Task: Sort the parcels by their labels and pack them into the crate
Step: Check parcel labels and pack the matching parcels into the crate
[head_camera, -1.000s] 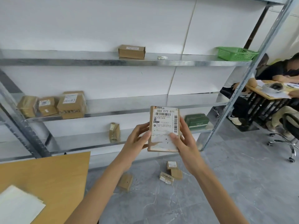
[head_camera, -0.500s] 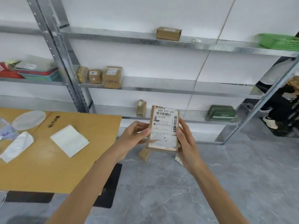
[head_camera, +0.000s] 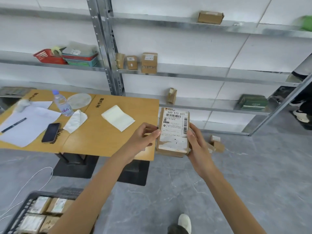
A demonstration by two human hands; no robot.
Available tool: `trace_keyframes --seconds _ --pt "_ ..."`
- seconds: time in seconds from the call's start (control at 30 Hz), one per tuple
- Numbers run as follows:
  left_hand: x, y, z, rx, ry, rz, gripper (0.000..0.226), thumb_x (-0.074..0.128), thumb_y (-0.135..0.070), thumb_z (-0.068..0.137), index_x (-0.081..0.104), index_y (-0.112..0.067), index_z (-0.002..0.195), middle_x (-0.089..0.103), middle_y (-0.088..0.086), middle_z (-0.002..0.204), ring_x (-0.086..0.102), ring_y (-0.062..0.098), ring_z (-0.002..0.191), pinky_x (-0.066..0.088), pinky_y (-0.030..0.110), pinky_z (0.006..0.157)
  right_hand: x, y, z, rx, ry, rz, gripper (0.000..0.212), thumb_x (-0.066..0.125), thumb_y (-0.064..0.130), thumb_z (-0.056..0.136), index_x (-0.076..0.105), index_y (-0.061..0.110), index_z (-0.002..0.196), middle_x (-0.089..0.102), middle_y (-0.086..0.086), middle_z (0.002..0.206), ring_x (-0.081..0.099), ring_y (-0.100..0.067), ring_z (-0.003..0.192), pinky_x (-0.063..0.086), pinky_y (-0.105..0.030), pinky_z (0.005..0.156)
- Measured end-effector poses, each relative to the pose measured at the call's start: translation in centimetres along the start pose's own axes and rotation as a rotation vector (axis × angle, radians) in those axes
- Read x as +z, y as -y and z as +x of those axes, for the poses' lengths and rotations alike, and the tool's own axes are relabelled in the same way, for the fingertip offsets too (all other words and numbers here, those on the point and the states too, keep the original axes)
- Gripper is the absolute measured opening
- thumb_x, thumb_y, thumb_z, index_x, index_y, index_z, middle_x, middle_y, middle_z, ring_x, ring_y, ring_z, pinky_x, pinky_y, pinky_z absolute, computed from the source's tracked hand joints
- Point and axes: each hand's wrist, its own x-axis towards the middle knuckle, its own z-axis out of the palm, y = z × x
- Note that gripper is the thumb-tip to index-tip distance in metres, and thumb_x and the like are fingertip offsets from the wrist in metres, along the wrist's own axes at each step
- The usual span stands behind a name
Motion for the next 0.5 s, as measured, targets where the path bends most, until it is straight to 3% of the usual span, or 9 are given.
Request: trace_keyframes --seconds 0.13,0.3,0.43,0.5 --pt "-3.9 3.1 -4.1 -0.083 0.015 0.018 0.023 0.061 -0.036 0.088 0.056 -0.019 0.102 0.065 -0.003 0.109 0.061 0.014 0.107 0.050 0.041 0.097 4.3 -2.9 -3.8 0.070 -0.046 -0.005 0.032 0.050 0.029 0.095 0.053 0.033 0.126 0.065 0.003 0.122 0.064 -0.015 0.108 0.055 -0.028 0.067" --pt "-7.3 6.1 -8.4 -0.120 0.006 0.048 0.019 0.061 -0.038 0.087 0.055 -0.022 0.096 0.064 -0.002 0.112 0.060 0.013 0.105 0.051 0.036 0.094 7.6 -5.5 -7.5 0.132 -0.030 -0.023 0.031 0.050 0.030 0.095 0.053 0.032 0.126 0.065 0.002 0.122 0.061 -0.021 0.114 0.054 -0.037 0.077" --pt "-8.6 8.4 -11.6 -0.184 -0.015 0.039 0.018 0.059 -0.038 0.088 0.053 -0.023 0.096 0.063 -0.003 0.109 0.062 0.006 0.099 0.052 0.024 0.079 9.5 -7.5 -9.6 0.188 -0.013 -0.036 0.030 0.052 0.030 0.093 0.056 0.032 0.123 0.067 0.005 0.119 0.063 -0.017 0.111 0.056 -0.032 0.070" --pt "-9.3 9.5 -13.4 -0.235 -0.046 0.047 0.018 0.057 -0.039 0.089 0.052 -0.024 0.097 0.062 -0.004 0.107 0.061 0.005 0.099 0.051 0.023 0.080 10.4 -8.7 -10.7 0.239 -0.001 -0.044 0.027 0.053 0.029 0.094 0.057 0.032 0.120 0.067 0.005 0.119 0.064 -0.016 0.109 0.056 -0.032 0.069"
